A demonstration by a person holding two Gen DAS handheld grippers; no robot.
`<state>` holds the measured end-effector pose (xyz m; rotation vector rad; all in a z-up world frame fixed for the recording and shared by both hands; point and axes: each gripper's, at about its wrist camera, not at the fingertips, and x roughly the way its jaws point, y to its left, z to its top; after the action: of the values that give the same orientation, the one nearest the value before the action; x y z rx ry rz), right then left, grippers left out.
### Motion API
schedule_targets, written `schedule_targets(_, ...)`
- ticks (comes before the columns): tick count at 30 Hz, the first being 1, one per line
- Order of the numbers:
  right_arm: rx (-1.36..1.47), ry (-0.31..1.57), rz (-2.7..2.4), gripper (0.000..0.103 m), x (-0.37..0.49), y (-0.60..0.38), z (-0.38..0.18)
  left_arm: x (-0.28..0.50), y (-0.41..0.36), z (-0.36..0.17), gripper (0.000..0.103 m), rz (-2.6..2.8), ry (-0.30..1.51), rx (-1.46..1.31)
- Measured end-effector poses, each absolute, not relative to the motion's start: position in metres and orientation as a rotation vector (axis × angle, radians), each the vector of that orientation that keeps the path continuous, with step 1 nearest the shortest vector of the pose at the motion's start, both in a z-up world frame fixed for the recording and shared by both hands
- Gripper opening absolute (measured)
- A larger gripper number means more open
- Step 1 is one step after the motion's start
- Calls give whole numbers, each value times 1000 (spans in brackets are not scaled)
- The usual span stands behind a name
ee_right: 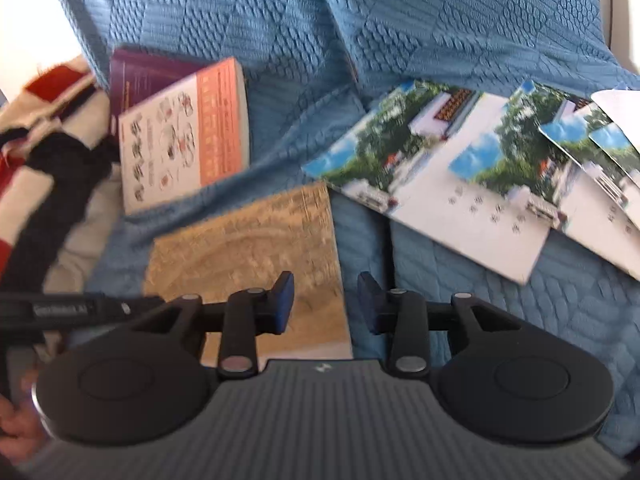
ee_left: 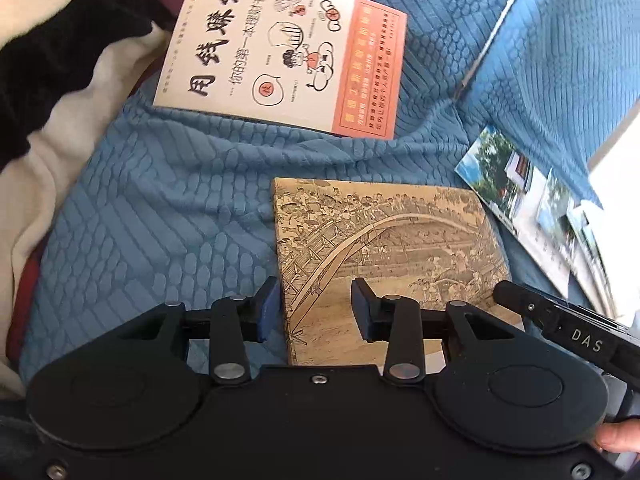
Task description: Organize objects
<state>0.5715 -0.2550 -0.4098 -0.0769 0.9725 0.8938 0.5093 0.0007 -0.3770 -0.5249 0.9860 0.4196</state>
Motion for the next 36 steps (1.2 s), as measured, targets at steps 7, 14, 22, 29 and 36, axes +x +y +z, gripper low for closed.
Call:
schedule_targets(7,-108,959,914,23,564,-260,-405,506,3,-380,33,395,977,-547)
schedule_targets(14,-124,969,910,23,562,-270,-403,506,1,-382,32,363,968,-557)
schedule_targets(22,-123,979,892,23,558,-282,-401,507,-10,-382,32,328,967,-519)
schedule_targets(29,-123,968,877,23,558,-289,-401,513,-15,-382,32,315,971,-508)
schedule_targets(36,-135,991,877,23,561,-285,-397,511,-19,-365,29,309,941,-462)
